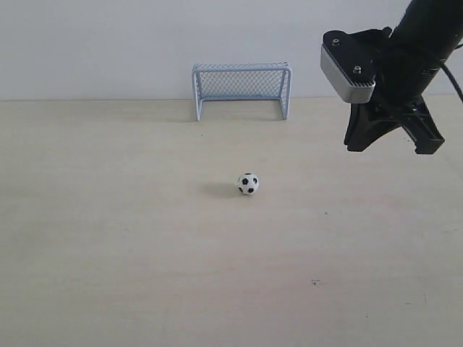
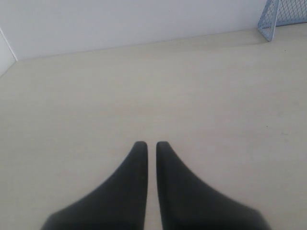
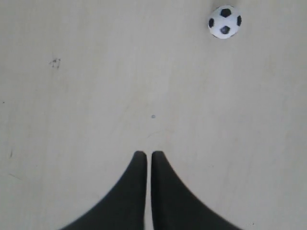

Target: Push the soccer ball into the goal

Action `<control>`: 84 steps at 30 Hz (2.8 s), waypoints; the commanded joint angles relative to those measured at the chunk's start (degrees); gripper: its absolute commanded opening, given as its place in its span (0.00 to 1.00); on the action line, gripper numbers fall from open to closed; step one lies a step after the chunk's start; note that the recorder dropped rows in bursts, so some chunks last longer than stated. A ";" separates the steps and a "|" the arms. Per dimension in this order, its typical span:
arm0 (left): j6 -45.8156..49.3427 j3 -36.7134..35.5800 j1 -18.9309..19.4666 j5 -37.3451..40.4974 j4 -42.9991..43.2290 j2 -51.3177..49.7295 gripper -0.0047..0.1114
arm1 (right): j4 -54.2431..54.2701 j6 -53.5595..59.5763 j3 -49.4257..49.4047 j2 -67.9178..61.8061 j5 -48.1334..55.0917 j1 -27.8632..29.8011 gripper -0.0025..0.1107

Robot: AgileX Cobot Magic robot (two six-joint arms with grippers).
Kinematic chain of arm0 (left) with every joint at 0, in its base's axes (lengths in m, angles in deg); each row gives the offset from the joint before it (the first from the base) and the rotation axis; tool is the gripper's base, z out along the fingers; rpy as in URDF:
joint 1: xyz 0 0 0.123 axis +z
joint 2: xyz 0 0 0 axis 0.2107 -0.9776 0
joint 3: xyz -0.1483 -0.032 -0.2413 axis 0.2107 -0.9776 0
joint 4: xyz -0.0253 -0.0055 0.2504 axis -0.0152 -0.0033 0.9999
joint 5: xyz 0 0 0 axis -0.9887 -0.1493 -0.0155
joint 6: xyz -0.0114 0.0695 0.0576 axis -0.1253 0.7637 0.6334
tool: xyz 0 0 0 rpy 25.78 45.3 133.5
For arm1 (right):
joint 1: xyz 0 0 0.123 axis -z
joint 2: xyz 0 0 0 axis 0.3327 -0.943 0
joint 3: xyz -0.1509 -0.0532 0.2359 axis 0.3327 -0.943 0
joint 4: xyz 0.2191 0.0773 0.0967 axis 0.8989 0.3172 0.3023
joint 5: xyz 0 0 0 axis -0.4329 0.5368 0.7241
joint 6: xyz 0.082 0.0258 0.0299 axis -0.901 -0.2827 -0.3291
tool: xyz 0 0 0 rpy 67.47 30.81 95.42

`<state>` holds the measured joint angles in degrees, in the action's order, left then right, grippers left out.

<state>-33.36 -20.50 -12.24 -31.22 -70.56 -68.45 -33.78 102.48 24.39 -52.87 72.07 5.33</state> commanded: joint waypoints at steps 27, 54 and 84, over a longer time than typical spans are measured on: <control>-0.53 0.24 -0.45 -0.19 0.02 -0.31 0.09 | 12.28 3.18 -7.94 14.52 0.40 24.66 0.02; -0.53 0.24 -0.45 -0.19 0.02 -0.31 0.09 | 37.27 -8.12 -32.44 33.82 -4.63 28.96 0.02; -0.53 0.24 -0.45 -0.19 0.02 -0.31 0.09 | 44.05 -15.47 -35.18 35.16 0.40 28.96 0.02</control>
<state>-33.36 -20.50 -12.24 -31.22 -70.56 -68.45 9.77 87.13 -10.57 -18.35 71.92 34.05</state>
